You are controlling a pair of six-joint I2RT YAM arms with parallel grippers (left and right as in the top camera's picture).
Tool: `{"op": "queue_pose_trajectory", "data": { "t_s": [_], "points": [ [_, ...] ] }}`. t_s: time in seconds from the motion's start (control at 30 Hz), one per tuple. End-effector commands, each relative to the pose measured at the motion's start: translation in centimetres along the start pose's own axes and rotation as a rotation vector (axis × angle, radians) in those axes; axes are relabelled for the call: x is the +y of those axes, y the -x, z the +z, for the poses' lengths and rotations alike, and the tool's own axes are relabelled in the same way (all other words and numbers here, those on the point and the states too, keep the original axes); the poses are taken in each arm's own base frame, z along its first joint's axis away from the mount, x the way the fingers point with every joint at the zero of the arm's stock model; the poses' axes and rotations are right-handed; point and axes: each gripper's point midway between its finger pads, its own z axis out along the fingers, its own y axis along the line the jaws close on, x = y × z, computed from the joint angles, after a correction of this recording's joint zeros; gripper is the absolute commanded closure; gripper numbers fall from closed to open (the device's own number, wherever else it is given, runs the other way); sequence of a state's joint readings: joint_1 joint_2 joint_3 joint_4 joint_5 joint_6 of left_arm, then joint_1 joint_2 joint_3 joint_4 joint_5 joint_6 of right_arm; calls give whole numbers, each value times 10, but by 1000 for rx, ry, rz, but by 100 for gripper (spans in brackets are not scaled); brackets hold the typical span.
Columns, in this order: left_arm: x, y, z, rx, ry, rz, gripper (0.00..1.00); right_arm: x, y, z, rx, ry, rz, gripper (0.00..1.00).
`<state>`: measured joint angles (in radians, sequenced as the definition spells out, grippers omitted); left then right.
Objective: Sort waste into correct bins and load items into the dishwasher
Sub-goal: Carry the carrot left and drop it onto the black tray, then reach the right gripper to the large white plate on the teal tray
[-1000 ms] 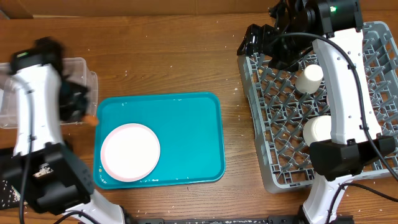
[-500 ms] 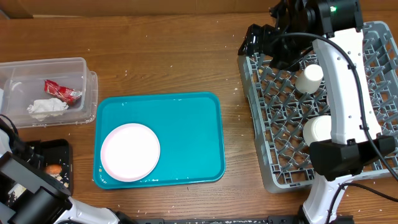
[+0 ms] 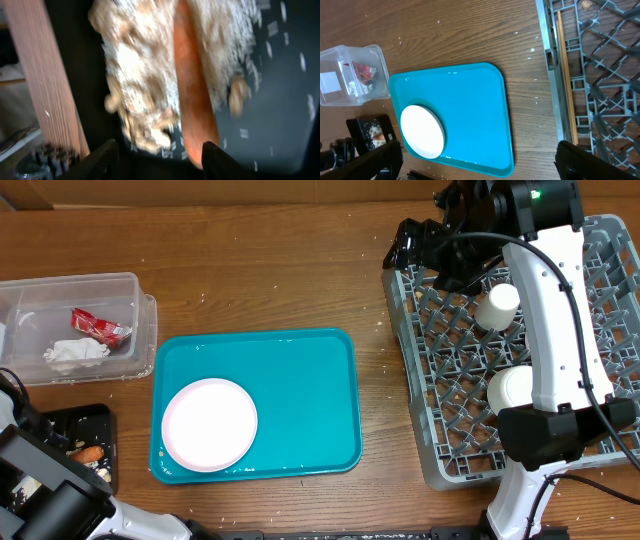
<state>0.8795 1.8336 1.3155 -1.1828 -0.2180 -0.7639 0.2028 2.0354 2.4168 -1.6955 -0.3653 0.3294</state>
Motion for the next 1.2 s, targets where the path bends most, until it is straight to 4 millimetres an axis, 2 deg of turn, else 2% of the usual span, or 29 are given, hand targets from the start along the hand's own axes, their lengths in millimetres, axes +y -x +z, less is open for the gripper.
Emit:
{"op": "queue_pose_trajectory", "data": {
  "t_s": [0.0, 0.03, 0.1, 0.17, 0.23, 0.27, 0.33, 0.4, 0.43, 0.47, 0.6, 0.67, 0.7, 0.77, 0.8, 0.87, 0.9, 0.93, 1.0, 1.03, 1.07, 1.17],
  "points": [
    [-41, -18, -39, 120, -261, 154, 51, 3, 0, -14, -38, 10, -3, 0],
    [-59, -34, -55, 172, -362, 236, 55, 4, 0, -14, -38, 10, 4, 0],
    [-77, -61, -72, 198, -446, 364, 52, 7, -1, -13, -32, 22, 0, 0],
    [-88, -87, -79, 196, -434, 464, 41, 14, -4, -13, -18, 57, -6, 0],
    [-98, -111, -82, 192, -422, 560, 10, 23, -7, -12, -8, 90, -20, 0],
    [-106, -126, -85, 173, -415, 620, 5, 29, -9, -10, 0, 101, -31, 0],
    [-121, -139, -88, 113, -416, 694, 0, 40, -19, -5, 21, 101, -67, 0],
    [-134, -144, -93, 57, -431, 736, 0, 49, -31, 5, 41, 63, -110, 7],
    [-136, -145, -97, 50, -439, 741, 0, 52, -39, 14, 53, 24, -138, 7],
    [-137, -144, -102, 46, -446, 755, 4, 56, -48, 26, 66, -20, -168, 0],
    [-135, -163, -107, 110, -499, 879, 13, 68, -57, 48, 79, -30, -183, 0],
    [-131, -159, -103, 86, -456, 883, 12, 69, -55, 51, 73, -28, -147, 0],
    [-126, -141, -98, 14, -378, 819, 11, 71, -56, 52, 80, -17, -147, 0],
    [-126, -133, -103, 14, -396, 795, 11, 77, -63, 52, 108, 13, -166, 0],
    [-129, -132, -112, 22, -438, 811, 11, 77, -65, 52, 113, 12, -178, 0],
    [-139, -113, -152, -44, -541, 811, 11, 86, -75, 61, 130, 16, -218, 0],
    [-141, -100, -171, -95, -570, 786, 11, 93, -80, 69, 136, 21, -233, 0],
    [-144, -80, -202, -165, -630, 726, 11, 100, -87, 81, 145, 27, -261, 0],
    [-144, -61, -231, -219, -695, 635, 7, 111, -103, 105, 170, 34, -304, 0],
    [-143, -55, -239, -230, -712, 600, 5, 113, -108, 112, 178, 35, -314, 0],
    [-141, -48, -247, -245, -730, 567, 0, 118, -123, 133, 202, 35, -338, 0],
    [-137, -47, -244, -240, -715, 578, 0, 120, -166, 180, 262, 20, -419, 4]
  ]
}}
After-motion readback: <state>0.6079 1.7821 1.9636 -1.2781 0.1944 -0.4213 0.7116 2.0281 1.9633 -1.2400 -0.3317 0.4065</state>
